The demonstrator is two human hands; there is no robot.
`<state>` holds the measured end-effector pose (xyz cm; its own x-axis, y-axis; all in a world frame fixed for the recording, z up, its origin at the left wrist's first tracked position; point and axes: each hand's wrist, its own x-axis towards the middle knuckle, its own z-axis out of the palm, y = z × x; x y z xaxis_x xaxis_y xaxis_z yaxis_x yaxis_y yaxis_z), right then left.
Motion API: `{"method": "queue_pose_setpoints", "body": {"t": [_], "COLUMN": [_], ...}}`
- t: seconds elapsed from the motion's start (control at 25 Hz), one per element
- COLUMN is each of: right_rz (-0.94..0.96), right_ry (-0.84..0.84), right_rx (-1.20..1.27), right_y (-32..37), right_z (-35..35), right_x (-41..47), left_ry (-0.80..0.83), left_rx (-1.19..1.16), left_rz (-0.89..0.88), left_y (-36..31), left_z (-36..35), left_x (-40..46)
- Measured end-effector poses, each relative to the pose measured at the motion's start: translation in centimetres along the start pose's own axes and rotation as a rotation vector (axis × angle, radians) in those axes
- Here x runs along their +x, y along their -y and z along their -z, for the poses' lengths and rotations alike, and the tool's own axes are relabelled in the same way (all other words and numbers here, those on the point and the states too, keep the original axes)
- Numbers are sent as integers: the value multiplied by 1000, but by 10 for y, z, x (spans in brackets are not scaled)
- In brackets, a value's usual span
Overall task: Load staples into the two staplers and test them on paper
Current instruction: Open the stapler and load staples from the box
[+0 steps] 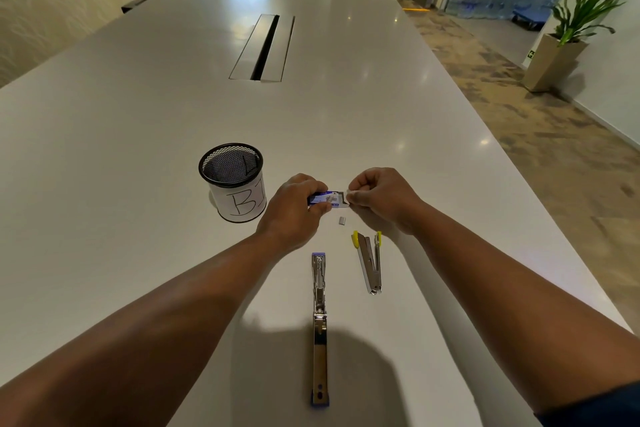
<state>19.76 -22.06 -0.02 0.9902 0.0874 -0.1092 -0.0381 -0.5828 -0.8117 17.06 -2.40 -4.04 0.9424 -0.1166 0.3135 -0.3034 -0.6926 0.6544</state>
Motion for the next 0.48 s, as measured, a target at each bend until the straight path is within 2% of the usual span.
{"method": "queue_pose_setpoints", "body": {"t": [0.48], "right_rz": [-47], "right_ry": [-37], "right_rx": [24], "right_y": [12], "right_z": [-12], "right_x": [-2], "left_ry": [-1], "left_rx": [7], "left_rz": [-13], "left_y": [1], "left_z": [0], "left_x": [1]}}
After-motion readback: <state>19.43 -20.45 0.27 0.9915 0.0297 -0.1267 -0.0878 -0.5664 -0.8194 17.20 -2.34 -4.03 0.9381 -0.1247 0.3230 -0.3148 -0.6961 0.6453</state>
